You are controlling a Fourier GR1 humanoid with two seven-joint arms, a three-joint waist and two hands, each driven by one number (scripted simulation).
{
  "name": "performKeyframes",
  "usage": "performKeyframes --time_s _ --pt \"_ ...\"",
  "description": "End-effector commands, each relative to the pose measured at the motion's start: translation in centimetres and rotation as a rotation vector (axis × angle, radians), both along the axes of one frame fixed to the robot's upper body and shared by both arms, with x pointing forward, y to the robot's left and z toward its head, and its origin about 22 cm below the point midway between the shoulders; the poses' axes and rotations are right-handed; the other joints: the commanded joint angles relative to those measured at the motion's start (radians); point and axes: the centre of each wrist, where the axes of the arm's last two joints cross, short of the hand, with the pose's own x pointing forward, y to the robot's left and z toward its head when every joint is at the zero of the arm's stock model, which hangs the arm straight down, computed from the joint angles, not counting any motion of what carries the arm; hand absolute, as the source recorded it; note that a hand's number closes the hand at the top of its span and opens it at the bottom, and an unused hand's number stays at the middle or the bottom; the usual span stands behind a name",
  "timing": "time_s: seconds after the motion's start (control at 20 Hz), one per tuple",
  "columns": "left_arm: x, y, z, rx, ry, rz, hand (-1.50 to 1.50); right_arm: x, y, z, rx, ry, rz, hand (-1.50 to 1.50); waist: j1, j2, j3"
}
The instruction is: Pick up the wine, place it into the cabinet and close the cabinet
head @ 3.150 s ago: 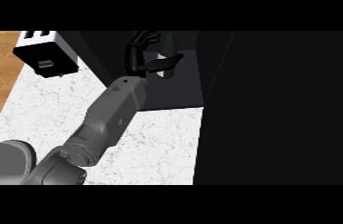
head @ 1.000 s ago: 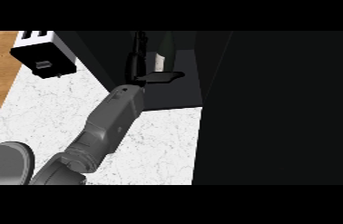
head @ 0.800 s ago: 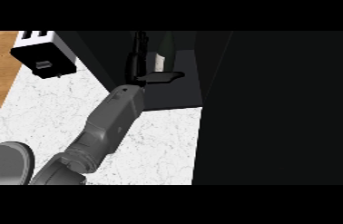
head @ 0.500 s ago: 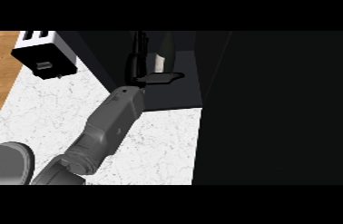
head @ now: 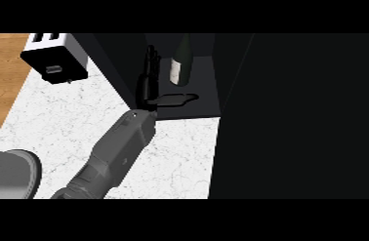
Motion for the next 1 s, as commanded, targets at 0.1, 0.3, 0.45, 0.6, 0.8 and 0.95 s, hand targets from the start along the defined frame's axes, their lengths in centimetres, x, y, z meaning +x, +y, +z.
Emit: performKeyframes --time_s 0.1,0.3,0.45,0.6,0.8,0.95 --pt "-5.3 -2.6 -1.8 -0.029 0.046 -0.054 -1.5 -1.8 -0.2 0.3 -0.014 0.0 -0.019 -1.5 0.042 -0.008 0.001" --pt "-9.0 -4.2 -1.8 -0.016 -0.006 -0.069 -1.5 -0.4 -0.2 0.8 -0.021 -0.019 -0.07 -1.5 0.066 -0.006 0.0" --pt "-11.7 -6.9 0.9 -0.04 -0.004 -0.066 -1.5 -2.2 -1.5 0.7 -0.012 0.0 -0.079 -1.5 0.061 -0.009 0.001" --pt "-12.8 -5.4 2.3 -0.08 -0.031 -0.085 -1.5 -0.9 -1.2 -0.7 -0.01 -0.01 -0.08 -1.5 0.066 -0.005 0.001" --pt "-16.1 -5.0 2.5 -0.088 -0.02 -0.046 -1.5 -1.5 -2.0 1.1 0.006 -0.017 -0.072 -1.5 0.064 -0.004 0.001" --pt "-17.0 -3.5 4.0 -0.064 -0.023 -0.01 -1.5 -2.5 -2.2 0.8 -0.005 -0.012 -0.058 -1.5 0.061 -0.004 0.001"
